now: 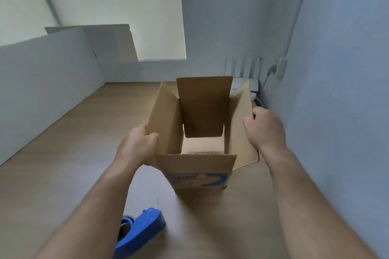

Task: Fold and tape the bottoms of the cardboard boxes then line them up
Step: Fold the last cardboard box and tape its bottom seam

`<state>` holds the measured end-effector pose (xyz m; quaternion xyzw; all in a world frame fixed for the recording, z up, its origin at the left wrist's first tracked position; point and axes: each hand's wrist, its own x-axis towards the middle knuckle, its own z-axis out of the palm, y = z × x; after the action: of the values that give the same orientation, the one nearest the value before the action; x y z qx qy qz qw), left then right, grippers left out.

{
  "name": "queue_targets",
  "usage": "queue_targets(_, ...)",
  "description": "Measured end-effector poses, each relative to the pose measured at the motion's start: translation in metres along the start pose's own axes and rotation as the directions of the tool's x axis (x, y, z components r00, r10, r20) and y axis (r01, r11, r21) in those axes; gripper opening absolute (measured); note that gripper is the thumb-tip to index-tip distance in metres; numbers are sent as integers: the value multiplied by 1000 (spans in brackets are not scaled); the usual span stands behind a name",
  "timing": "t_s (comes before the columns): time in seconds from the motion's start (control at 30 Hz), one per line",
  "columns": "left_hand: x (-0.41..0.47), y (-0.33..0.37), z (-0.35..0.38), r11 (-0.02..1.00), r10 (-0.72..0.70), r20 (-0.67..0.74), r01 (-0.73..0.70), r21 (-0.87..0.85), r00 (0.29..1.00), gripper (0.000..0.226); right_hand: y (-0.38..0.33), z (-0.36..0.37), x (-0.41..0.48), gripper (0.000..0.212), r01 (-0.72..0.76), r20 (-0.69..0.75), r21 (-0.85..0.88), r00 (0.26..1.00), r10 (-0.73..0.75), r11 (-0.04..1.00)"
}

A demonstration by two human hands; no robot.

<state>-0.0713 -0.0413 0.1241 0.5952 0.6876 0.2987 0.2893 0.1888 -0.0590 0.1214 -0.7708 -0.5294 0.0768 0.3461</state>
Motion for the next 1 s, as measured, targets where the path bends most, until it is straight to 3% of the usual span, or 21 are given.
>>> queue_targets(0.27,-6,5,-5,989,30,161,-5,-151,987,17,-21,-26,-25,29,-55,63,-202,996,69,978)
queue_targets(0.4,1,0,-7,976,43,142,-12,-218,989,14,-23,-32,-37,25,-170,114,-215,974,198,962)
queue_targets(0.43,2,-2,-7,964,44,119,-11,-266,992,17,-24,-32,-41,24,-211,124,-196,963,238,958)
queue_targets(0.53,3,-9,0,902,15,72,17,-432,997,59,-23,-31,-49,25,-340,83,-72,935,346,938)
queue_targets(0.63,-17,-17,12,895,8,-91,-48,-444,996,77,-23,-32,-54,6,-404,60,137,915,400,904)
queue_targets(0.7,-43,-18,24,919,18,-236,-109,-380,971,88,-21,-30,-54,26,-415,65,216,909,411,884)
queue_targets(0.77,-69,-20,43,925,131,-328,-234,-300,936,100,-19,-26,-53,51,-405,73,231,914,399,885)
queue_targets(0.87,-94,-17,76,933,345,-153,-356,-49,926,116,-13,-25,-46,65,-401,101,208,916,388,892)
queue_targets(0.93,-95,-17,94,901,388,17,-383,203,922,122,-12,-27,-47,56,-360,121,124,931,346,925)
queue_targets(1.0,-85,-15,101,835,406,134,-427,347,904,123,-13,-31,-51,42,-291,165,18,944,284,957)
